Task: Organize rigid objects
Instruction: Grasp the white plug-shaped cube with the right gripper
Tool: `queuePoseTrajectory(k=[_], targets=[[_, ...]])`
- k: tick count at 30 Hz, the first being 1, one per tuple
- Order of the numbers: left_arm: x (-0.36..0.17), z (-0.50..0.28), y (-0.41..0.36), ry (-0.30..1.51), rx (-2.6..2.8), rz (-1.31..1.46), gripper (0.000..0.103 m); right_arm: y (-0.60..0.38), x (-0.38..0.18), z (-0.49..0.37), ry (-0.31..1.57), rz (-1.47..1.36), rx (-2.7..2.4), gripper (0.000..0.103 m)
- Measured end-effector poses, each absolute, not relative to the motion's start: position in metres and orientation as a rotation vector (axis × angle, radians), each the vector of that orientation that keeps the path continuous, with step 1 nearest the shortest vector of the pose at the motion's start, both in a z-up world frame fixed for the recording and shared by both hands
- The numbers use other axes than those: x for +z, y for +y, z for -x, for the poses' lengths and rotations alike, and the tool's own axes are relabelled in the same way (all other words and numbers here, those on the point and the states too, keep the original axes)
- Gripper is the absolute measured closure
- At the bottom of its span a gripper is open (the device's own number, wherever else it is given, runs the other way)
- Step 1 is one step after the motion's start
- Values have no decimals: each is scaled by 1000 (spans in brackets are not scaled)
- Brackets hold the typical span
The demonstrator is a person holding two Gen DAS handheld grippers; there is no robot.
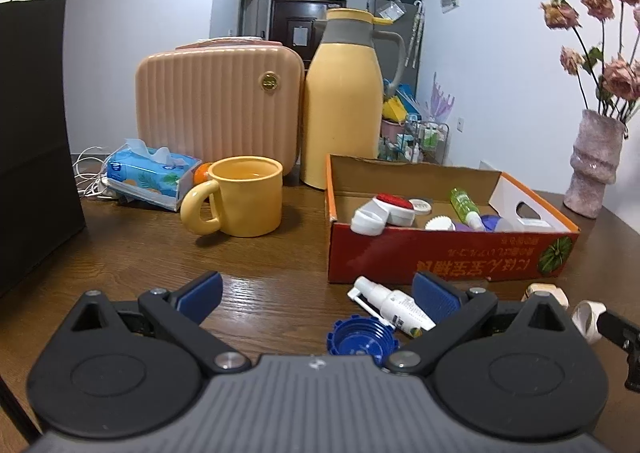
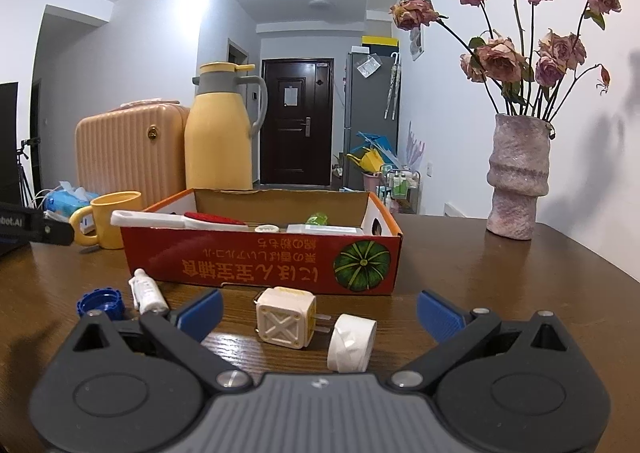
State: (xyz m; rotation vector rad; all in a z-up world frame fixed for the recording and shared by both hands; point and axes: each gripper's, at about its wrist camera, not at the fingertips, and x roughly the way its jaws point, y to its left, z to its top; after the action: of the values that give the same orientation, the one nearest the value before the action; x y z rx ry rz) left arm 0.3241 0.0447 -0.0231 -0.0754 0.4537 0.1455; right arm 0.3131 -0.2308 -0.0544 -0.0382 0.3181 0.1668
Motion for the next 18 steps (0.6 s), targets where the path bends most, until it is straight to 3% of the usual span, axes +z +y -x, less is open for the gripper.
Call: queuePoseTrajectory(k=[9,18], targets=[[-32,-332,38,500,123,37,0,-224,-58,-317,344,51,197,0],[-37,-342,49,519,146,50,0,-194,-60,-341,380,64,243,17]])
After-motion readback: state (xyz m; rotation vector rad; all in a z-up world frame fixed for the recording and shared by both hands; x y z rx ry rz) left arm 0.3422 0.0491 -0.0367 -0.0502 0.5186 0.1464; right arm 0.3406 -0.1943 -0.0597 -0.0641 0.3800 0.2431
